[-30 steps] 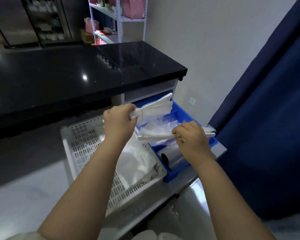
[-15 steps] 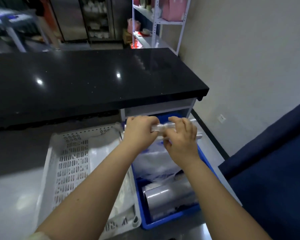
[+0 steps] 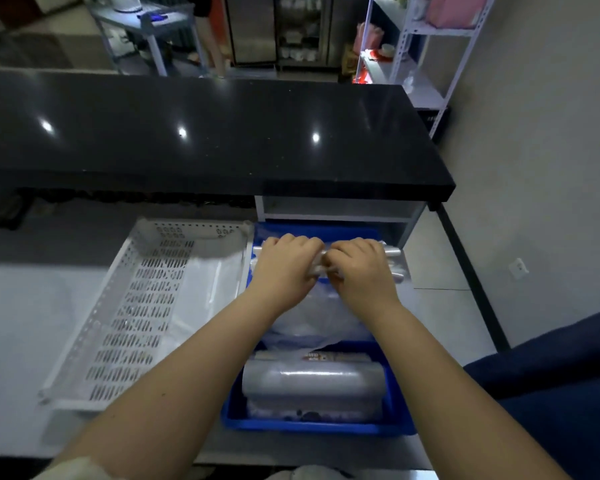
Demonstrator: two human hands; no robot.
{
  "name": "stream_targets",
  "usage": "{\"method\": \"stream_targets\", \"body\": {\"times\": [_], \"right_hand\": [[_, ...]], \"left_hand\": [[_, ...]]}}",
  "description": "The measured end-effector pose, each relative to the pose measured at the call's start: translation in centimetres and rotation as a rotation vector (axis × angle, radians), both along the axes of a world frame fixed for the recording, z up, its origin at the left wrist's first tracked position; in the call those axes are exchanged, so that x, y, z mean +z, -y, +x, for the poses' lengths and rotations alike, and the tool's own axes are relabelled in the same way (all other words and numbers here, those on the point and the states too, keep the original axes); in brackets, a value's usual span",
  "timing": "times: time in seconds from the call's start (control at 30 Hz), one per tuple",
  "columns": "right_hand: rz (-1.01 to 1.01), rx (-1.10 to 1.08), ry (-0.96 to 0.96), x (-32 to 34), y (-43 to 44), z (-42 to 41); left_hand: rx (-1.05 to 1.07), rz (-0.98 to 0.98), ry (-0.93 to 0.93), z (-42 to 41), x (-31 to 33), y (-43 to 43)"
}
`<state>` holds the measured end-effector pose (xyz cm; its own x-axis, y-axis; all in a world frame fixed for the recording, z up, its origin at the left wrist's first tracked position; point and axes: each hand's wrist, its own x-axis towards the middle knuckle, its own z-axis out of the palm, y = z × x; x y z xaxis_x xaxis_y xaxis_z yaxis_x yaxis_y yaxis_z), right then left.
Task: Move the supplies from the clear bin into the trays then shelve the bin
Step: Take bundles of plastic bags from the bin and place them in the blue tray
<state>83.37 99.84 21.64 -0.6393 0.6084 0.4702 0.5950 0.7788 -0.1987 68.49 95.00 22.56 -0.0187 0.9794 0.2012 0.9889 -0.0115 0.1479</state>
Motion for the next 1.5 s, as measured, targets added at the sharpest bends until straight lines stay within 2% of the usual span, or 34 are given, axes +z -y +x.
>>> {"method": "stream_targets", "body": {"times": [0.2, 0.27, 0.37, 0.43, 0.53, 0.63, 0.73, 1.03, 1.5], "right_hand": [[0.094, -0.042, -0.075, -0.5, 0.8, 0.1], [0.105, -0.078, -0.16, -1.1, 1.4, 0.7], [-0.017, -0.066, -0.22, -2.2, 1.7, 1.9], [-0.267, -0.058, -0.122, -3.1, 1.6, 2.2], [-0.556, -0.115, 0.186, -4.6, 0.9, 1.1], [-0.607, -0.091, 0.435, -5.7, 0.0, -0.9], [-0.59, -0.117, 0.566, -6.8, -0.3, -2.1], [-0.614, -0.129, 0.626, -8.2, -0.3, -2.4], [-0.758, -0.04, 0.516, -7.4, 0.5, -2.5]], "left_hand": [[0.059, 0.121, 0.016, -1.8, 0.1, 0.2], [0.108, 0.136, 0.011, -3.3, 0.3, 0.2], [0.174, 0.147, 0.02, -5.5, 0.6, -0.1], [0.196, 0.162, 0.036, -6.5, 0.8, -0.4], [0.189, 0.177, 0.056, -7.1, 0.7, -0.9], [0.171, 0.163, 0.073, -7.0, 0.3, -1.1], [0.168, 0.152, 0.087, -7.1, -0.1, -1.1], [0.166, 0.144, 0.113, -7.6, -0.8, -1.2], [0.177, 0.13, 0.139, -7.4, -0.5, -0.7]]}}
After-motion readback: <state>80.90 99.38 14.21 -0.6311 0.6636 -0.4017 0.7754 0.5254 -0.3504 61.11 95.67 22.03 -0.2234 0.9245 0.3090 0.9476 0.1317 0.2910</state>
